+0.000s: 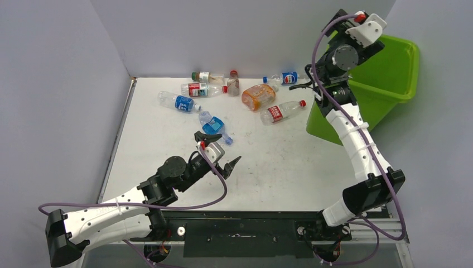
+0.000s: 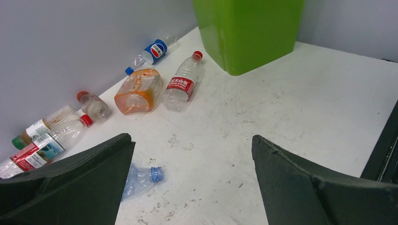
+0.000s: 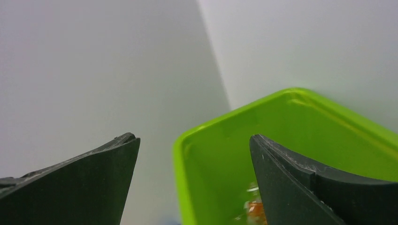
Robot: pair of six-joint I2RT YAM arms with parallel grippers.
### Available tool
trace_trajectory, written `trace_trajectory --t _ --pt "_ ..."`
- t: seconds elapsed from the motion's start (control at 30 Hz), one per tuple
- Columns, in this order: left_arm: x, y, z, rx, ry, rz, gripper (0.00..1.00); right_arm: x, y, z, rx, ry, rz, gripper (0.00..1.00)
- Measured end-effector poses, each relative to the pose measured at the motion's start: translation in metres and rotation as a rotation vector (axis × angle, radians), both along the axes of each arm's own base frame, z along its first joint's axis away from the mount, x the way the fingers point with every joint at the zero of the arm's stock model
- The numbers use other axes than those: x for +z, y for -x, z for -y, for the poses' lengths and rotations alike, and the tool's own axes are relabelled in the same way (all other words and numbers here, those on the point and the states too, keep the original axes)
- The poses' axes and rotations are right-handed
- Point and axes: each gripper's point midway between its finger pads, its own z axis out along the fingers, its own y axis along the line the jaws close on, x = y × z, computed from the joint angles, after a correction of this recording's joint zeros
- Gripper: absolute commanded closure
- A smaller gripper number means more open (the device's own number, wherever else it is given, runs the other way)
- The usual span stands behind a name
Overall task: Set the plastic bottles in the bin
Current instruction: Place the plastic bottle in the trash bin, then pick up the plastic bottle at the center of the board.
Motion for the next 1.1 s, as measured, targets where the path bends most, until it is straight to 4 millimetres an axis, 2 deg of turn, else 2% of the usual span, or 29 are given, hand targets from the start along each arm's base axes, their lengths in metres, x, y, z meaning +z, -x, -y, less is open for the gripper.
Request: trace_trajectory --t 0.1,0.2,0.3,0.37,0.47,0.53,0.6,0.67,0.73,0.8,0.87,0.93,1.0,1.1 --pt "-0.002 -0.002 0.000 0.010 -0.006 -0.004 0.04 0.013 0.003 -0.054 0.180 0.028 0.008 0.10" --pt "-0.007 -0.009 -0.003 0.054 -0.020 -0.013 0.04 0.028 0.019 -0.102 0.407 0.052 0.050 0.10" --pt "-0.016 -0.021 -0.011 0.139 -0.044 -0.027 0.04 0.030 0.046 -0.126 0.596 0.051 0.089 0.10" --pt "-0.022 -0.029 -0.018 0.200 -0.063 -0.032 0.04 0.018 0.058 -0.141 0.706 0.042 0.090 0.10" --pt "-0.025 -0.038 -0.029 0.277 -0.088 -0.027 0.04 -0.034 0.062 -0.173 0.870 0.018 0.022 0.08" --pt "-0.023 -0.040 -0.034 0.306 -0.095 -0.014 0.04 -0.090 0.058 -0.195 0.964 0.001 -0.072 0.07" --pt "-0.018 -0.040 -0.039 0.324 -0.098 0.007 0.04 -0.161 0.055 -0.219 1.061 -0.021 -0.200 0.06" --pt "-0.008 -0.036 -0.045 0.332 -0.080 0.038 0.04 -0.245 0.058 -0.242 1.145 -0.054 -0.374 0.06" --pt "0.003 -0.032 -0.052 0.335 -0.043 0.070 0.04 -0.322 0.072 -0.261 1.220 -0.084 -0.548 0.06" --pt "0.011 -0.029 -0.059 0.341 -0.012 0.097 0.04 -0.380 0.089 -0.284 1.302 -0.101 -0.699 0.07" --pt "0.017 -0.028 -0.064 0.348 0.011 0.119 0.04 -0.412 0.099 -0.310 1.382 -0.095 -0.781 0.08" --pt "0.021 -0.027 -0.066 0.353 0.022 0.131 0.04 -0.432 0.107 -0.333 1.438 -0.067 -0.841 0.10" --pt "0.022 -0.027 -0.066 0.353 0.017 0.140 0.04 -0.445 0.110 -0.359 1.486 -0.015 -0.876 0.10" --pt "0.020 -0.028 -0.063 0.349 0.001 0.145 0.04 -0.454 0.107 -0.391 1.535 0.048 -0.878 0.10"
